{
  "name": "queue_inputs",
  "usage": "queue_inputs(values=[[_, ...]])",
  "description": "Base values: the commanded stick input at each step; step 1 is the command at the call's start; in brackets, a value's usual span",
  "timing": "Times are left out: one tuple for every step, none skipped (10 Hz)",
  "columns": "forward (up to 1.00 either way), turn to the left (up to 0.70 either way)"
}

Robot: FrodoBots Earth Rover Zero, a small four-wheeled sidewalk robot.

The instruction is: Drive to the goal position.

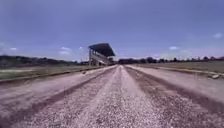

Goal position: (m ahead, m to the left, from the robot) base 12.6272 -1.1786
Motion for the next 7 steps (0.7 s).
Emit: queue_inputs(values=[[1.0, -0.14], [1.0, -0.24], [1.0, -0.1], [1.0, 0.0], [1.0, 0.0], [1.0, 0.0], [1.0, 0.0]])
